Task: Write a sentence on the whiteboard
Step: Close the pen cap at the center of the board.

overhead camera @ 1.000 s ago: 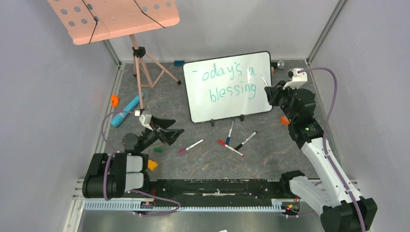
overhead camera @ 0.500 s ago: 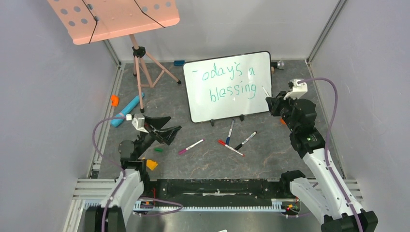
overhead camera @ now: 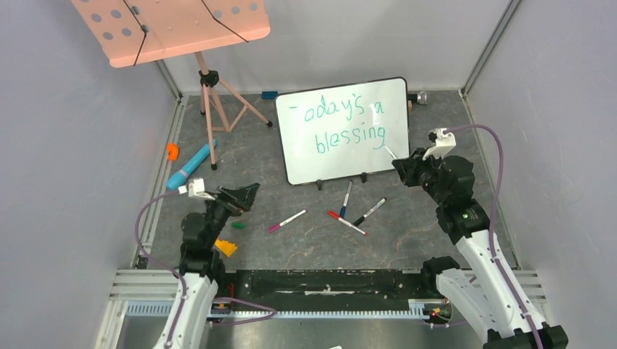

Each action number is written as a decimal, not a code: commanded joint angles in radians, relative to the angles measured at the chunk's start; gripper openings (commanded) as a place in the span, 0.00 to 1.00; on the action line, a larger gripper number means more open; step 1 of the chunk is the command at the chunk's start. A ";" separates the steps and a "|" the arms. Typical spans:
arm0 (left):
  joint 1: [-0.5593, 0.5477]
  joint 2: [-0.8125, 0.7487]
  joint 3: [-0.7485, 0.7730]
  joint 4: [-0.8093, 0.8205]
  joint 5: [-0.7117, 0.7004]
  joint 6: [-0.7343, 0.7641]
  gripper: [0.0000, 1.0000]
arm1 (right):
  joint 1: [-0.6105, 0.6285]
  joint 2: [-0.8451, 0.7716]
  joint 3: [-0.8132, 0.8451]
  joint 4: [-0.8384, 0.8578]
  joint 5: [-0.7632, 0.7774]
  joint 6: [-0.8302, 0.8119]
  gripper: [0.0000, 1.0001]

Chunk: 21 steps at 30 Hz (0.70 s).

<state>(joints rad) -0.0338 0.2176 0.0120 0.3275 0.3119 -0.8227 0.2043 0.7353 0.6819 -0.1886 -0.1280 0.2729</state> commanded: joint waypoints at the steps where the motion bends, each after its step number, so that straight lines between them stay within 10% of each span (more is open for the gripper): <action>1: -0.065 0.152 0.021 -0.145 0.005 0.008 1.00 | -0.005 -0.009 -0.033 0.003 -0.162 0.033 0.00; 10: -0.638 0.593 0.543 -0.715 -0.682 0.223 1.00 | -0.006 0.031 -0.031 0.002 -0.254 0.040 0.00; 21: -0.631 0.836 0.822 -1.402 -0.959 -0.488 0.83 | -0.005 0.030 -0.008 -0.020 -0.250 0.015 0.00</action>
<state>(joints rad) -0.6804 1.0561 0.8204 -0.7605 -0.5274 -0.9993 0.2043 0.7753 0.6407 -0.2127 -0.3687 0.3031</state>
